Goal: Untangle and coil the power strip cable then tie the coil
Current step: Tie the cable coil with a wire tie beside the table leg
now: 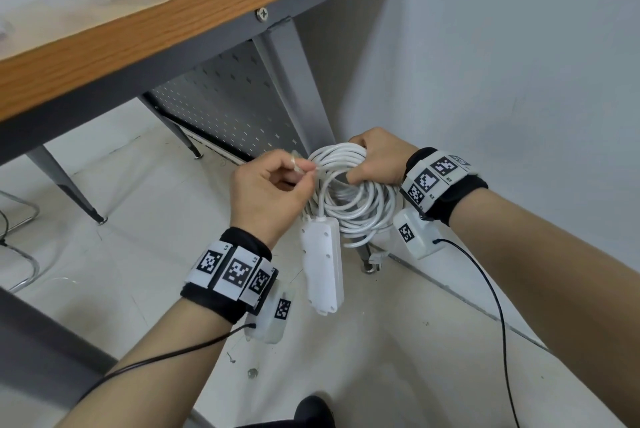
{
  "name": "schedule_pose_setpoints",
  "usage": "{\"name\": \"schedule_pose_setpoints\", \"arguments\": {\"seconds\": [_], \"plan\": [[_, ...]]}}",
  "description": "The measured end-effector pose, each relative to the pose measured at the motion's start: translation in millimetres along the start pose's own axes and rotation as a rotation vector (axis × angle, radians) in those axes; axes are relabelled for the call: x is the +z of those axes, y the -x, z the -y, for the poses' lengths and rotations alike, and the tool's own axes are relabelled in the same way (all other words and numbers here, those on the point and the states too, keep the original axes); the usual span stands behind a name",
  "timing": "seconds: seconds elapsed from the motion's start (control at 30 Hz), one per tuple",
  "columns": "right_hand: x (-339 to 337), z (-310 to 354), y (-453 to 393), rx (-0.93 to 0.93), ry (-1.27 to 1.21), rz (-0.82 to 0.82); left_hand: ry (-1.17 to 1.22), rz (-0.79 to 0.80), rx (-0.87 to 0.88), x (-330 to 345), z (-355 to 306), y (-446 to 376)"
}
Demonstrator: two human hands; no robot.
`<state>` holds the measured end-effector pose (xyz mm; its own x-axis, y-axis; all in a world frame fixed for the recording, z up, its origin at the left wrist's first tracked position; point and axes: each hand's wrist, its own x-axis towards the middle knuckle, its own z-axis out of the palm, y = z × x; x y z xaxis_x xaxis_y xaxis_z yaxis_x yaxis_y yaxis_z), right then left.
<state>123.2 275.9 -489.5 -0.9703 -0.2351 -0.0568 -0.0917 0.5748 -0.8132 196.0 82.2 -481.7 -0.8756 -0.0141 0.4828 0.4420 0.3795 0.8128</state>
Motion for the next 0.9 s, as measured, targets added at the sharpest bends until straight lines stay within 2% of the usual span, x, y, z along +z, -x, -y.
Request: {"name": "schedule_pose_setpoints", "arguments": {"seconds": [0.13,0.23,0.43,0.67,0.83,0.9], "plan": [[-0.5,1.3,0.2,-0.017,0.0,0.007,-0.081,0.167,-0.068,8.6,-2.5,1.5],[-1.2,1.0,0.7,-0.011,0.01,0.01,-0.178,0.201,-0.104,7.7,-2.3,0.5],[-0.4,1.2,0.0,-0.012,-0.009,0.015,-0.459,0.261,0.146,5.0,-5.9,2.9],[1.0,1.6,0.2,-0.01,-0.015,0.014,-0.41,0.209,0.173,18.2,-5.0,7.3],[0.1,7.0,2.2,-0.02,-0.034,0.04,-0.427,0.063,0.17,25.1,1.2,1.8],[1.0,6.7,2.3,-0.03,-0.031,0.046,-0.418,0.055,0.157,26.7,2.4,0.5]]}}
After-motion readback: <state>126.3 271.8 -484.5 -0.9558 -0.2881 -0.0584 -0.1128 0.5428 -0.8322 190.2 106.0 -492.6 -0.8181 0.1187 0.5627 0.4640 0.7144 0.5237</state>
